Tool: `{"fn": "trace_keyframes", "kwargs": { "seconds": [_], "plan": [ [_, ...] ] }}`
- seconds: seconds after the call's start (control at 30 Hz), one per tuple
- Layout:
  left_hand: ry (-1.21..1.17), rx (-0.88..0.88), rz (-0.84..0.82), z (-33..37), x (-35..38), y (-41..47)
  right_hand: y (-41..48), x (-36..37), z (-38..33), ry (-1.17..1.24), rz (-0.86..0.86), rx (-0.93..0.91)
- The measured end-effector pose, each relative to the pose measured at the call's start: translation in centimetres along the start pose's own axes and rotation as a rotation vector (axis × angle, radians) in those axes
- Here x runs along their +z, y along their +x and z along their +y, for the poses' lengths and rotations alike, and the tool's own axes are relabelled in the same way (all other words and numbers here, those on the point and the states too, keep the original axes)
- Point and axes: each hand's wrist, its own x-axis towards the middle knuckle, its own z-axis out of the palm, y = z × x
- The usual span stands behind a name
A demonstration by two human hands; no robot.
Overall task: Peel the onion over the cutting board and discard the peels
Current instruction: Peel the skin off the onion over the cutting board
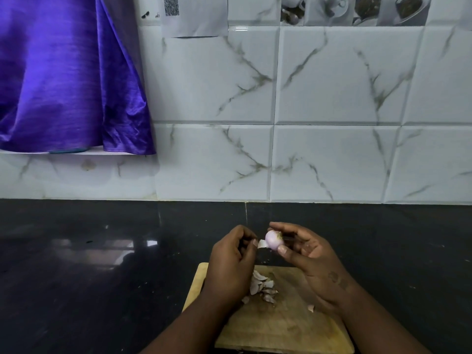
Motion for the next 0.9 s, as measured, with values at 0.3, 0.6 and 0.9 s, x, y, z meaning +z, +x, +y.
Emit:
{"fn": "trace_keyframes", "kwargs": {
  "seconds": [0.3, 0.6, 0.9],
  "plan": [
    [0.001, 0.097, -0.009, 0.9, -0.2, -0.3, 0.1, 0.1, 0.1, 0.080, 0.059, 0.080],
    [-0.046, 0.124, -0.018, 1.0, -0.2, -0.4, 0.1, 0.2, 0.4, 0.149, 0.094, 0.105],
    [-0.100, 0.062, -0.046, 1.0, -0.1, -0.3, 0.3, 0.2, 0.5, 0.030, 0.137, 0.056]
  ]
}}
